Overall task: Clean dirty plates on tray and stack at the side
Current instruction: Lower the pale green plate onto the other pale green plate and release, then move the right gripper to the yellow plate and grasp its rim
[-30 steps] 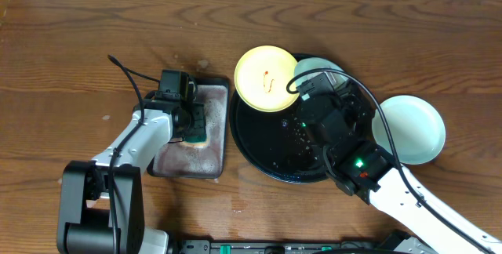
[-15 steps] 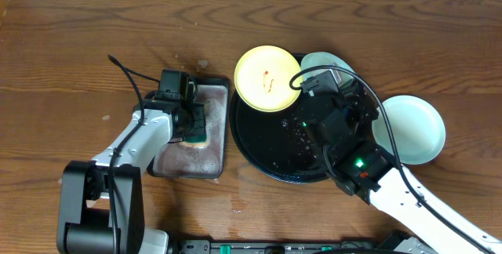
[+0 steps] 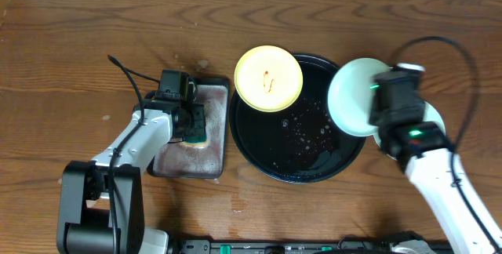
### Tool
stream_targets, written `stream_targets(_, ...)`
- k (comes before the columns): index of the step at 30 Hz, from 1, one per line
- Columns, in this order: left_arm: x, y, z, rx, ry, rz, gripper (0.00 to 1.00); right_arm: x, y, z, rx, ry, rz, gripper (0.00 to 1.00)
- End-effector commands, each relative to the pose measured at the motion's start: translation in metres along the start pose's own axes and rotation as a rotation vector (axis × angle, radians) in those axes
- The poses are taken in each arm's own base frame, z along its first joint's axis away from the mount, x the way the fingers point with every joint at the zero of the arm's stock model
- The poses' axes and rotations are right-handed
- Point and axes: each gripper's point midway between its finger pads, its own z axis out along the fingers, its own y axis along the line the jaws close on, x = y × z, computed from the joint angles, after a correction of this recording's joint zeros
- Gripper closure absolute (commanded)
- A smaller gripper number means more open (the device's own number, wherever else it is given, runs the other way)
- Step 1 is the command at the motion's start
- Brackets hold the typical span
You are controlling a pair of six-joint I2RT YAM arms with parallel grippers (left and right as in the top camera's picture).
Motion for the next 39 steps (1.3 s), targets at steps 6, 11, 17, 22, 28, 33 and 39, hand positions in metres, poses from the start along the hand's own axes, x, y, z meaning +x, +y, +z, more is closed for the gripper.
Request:
stream_targets(6,0.004,0.001,-0.001,-0.011,0.012,-0.001,0.93,0.029,-0.054,0.019,-0.09,0.239,0.482,0.99)
stream_targets(11,0.004,0.001,-0.001,-0.01,0.011,-0.001,0.93,0.055,-0.09,0.026,0.003,0.317,0.574,0.99)
stream_targets(17,0.004,0.001,-0.001,-0.011,0.012,-0.001,0.93,0.086,-0.114,0.036,0.067,0.363,0.708,0.99)
stream_targets(22,0.004,0.001,-0.001,-0.01,0.011,-0.001,0.93,0.103,-0.119,0.044,0.076,0.382,0.749,0.99)
stream_targets(28,0.004,0.001,-0.001,-0.01,0.011,-0.001,0.93,0.089,-0.11,0.049,-0.011,0.336,0.726,0.43)
stream_targets(33,0.004,0.001,-0.001,-0.01,0.011,-0.001,0.93,0.053,-0.065,0.045,-0.353,0.249,0.575,0.29)
stream_targets(39,0.004,0.001,-0.001,-0.011,0.012,-0.001,0.93,0.028,-0.022,0.025,-0.62,0.19,0.465,0.31)
